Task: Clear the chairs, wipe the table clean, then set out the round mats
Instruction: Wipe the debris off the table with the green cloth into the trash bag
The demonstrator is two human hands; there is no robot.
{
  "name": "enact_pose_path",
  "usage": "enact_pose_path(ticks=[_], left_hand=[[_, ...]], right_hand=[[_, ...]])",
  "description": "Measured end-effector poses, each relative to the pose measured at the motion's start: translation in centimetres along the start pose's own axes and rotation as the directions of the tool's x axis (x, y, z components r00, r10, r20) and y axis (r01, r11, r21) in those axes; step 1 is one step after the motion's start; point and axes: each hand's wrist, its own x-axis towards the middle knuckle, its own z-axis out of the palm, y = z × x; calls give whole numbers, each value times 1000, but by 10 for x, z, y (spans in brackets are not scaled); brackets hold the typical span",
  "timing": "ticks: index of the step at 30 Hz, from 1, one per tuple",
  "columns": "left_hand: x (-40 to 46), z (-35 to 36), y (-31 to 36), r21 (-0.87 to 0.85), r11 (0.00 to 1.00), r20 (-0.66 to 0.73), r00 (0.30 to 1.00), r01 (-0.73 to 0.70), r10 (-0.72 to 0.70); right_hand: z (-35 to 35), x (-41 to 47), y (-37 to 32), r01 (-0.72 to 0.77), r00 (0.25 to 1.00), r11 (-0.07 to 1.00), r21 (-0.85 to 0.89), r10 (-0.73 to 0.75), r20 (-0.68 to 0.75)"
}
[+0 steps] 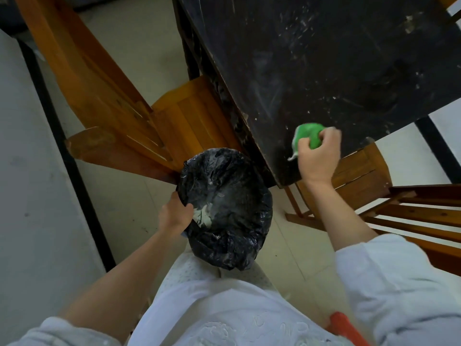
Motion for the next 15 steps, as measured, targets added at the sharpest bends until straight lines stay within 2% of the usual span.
enact_pose_path(ticks=[2,3,5,8,11,13,15], left_hand=[[3,0,1,11,1000,0,1000,6,-6],[5,0,1,18,1000,3,1000,7,-7],[9,1,2,33,999,3,1000,6,-6],[13,3,4,42,999,10,1000,2,-3],[14,4,6,55,998,14,1000,9,-10],[15,4,5,65,998,21,1000,19,-20],[16,4,6,85,996,29,999,24,-26]], right_hand=[[-3,23,8,84,991,980,-179,-100,-83],[-1,32,12,105,990,960,-260,-127,-69],[10,42,16,161,987,918,-362,-153,50],[32,33,19,230,957,939,-257,-171,235],[38,26,20,122,939,992,-37,-103,327],[35,32,24,86,928,996,-1,-80,364],[32,43,27,130,919,991,-28,-109,380]])
